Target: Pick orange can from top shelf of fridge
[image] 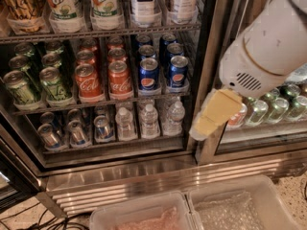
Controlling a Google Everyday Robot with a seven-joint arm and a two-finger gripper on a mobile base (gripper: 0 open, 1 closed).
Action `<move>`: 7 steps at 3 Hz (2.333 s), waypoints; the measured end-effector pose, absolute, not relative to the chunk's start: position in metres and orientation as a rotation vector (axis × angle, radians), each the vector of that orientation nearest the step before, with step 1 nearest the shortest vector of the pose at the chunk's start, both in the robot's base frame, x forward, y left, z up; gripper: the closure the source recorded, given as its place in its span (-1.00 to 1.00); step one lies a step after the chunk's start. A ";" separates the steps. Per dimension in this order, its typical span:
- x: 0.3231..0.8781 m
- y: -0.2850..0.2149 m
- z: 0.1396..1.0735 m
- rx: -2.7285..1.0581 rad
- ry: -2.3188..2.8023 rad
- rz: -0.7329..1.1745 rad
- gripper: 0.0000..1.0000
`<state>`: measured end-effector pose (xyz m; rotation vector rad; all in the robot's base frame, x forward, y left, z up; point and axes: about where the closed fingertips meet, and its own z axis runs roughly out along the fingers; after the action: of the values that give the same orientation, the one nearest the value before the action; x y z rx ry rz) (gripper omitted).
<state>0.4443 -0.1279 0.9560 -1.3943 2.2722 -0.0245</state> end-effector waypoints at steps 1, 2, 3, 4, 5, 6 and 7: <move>0.451 -0.099 0.943 -1.394 2.241 0.097 -1.00; 0.451 -0.097 0.943 -1.393 2.238 0.106 -1.00; 0.447 -0.093 0.945 -1.415 2.247 0.069 -1.00; 0.441 -0.061 0.934 -1.433 2.214 0.008 -1.00; 0.463 -0.016 0.922 -1.367 2.138 -0.013 -1.00; 0.485 0.007 0.921 -1.303 2.101 0.015 -1.00; 0.500 0.019 0.914 -1.299 2.109 0.130 -1.00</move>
Offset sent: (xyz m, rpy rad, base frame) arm 0.0052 0.0244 -0.0107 0.0720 0.0183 0.0237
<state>0.5003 0.0192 0.9140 -1.2991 2.1092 0.1300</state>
